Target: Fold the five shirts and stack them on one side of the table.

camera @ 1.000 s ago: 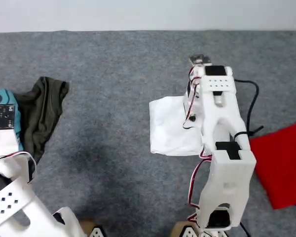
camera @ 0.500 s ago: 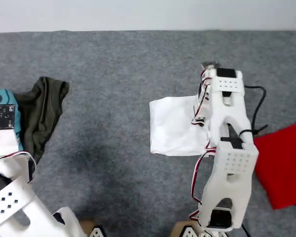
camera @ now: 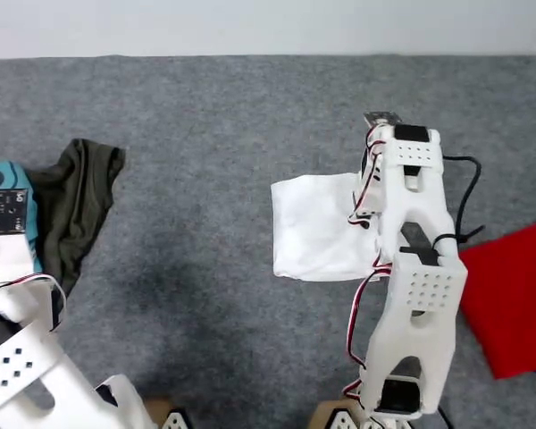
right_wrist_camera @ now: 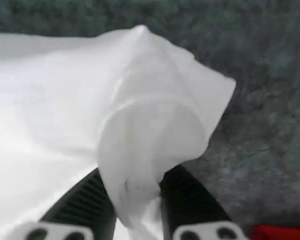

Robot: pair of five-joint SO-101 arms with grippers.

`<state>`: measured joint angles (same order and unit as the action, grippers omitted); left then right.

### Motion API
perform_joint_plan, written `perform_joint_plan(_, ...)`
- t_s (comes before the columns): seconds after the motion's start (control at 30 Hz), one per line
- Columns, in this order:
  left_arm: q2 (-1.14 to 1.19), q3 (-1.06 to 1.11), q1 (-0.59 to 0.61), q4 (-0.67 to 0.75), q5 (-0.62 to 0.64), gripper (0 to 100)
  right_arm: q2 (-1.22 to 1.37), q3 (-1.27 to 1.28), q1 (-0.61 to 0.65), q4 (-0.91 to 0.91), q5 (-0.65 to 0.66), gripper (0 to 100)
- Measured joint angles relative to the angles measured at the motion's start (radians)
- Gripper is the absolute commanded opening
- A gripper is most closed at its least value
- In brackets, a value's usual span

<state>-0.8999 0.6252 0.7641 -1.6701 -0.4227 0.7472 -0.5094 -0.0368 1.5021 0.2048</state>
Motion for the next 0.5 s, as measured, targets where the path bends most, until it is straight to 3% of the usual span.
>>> perform_joint_plan(0.2, 0.000, 0.000, 0.000, 0.000, 0.000, 2, -0.061, 0.002, -0.018, -0.048, 0.199, 0.9)
perform_joint_plan(0.5, 0.000, 0.000, 0.000, 0.000, 0.000, 2, -0.038, -0.012, -0.012, -0.256, 0.580, 1.0)
